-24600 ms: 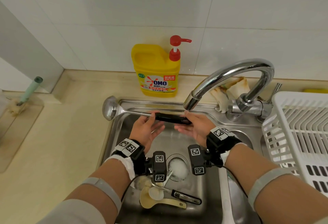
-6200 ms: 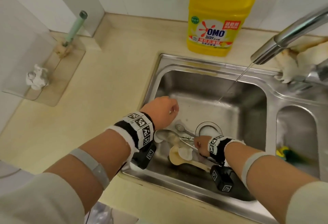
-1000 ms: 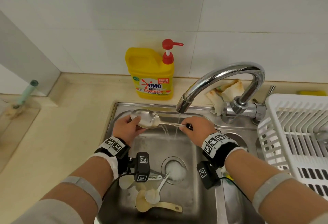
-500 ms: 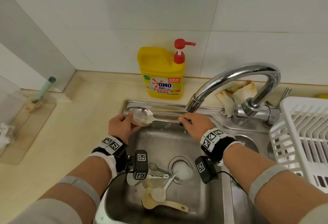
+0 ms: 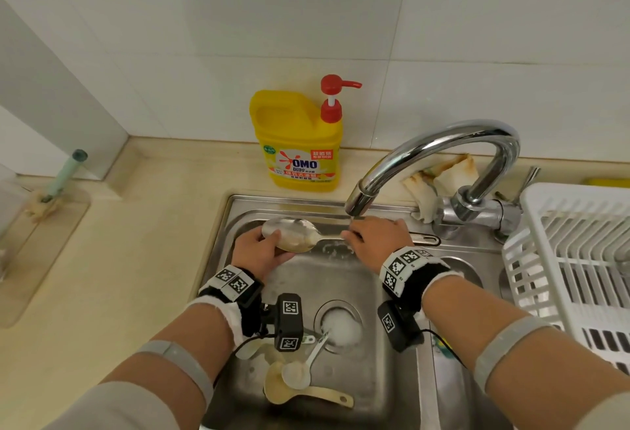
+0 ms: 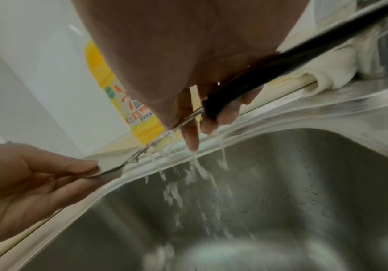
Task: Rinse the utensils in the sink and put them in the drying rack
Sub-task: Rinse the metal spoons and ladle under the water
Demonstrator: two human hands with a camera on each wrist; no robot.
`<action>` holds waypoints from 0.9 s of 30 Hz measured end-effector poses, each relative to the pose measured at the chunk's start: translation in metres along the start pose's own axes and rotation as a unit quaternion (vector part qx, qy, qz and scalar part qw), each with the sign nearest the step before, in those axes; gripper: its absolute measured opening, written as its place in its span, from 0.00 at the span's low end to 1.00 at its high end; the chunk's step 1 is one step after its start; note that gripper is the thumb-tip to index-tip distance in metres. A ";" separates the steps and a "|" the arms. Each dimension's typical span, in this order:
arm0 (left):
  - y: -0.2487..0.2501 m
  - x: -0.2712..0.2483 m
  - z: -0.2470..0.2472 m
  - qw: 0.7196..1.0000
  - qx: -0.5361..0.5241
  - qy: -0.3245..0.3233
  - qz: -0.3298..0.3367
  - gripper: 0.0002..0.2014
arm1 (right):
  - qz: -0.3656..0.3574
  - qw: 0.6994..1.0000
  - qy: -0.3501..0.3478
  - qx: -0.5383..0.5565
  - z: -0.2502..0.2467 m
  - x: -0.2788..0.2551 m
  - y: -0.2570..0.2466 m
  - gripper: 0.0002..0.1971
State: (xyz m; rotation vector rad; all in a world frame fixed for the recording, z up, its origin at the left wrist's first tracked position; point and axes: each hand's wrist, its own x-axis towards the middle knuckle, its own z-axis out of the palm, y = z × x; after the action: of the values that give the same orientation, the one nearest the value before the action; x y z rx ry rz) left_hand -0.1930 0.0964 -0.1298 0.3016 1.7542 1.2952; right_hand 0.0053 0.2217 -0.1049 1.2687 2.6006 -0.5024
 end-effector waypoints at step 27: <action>0.015 0.010 -0.093 0.974 -0.006 0.224 0.029 0.18 | 0.107 0.676 0.014 0.729 0.028 0.006 -0.005 0.10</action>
State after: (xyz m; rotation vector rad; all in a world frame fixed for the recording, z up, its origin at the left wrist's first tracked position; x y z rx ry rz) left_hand -0.2749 0.0503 -0.1184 0.0508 2.1227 1.4997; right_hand -0.0016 0.2120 -0.1315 1.7217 1.5922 -2.7632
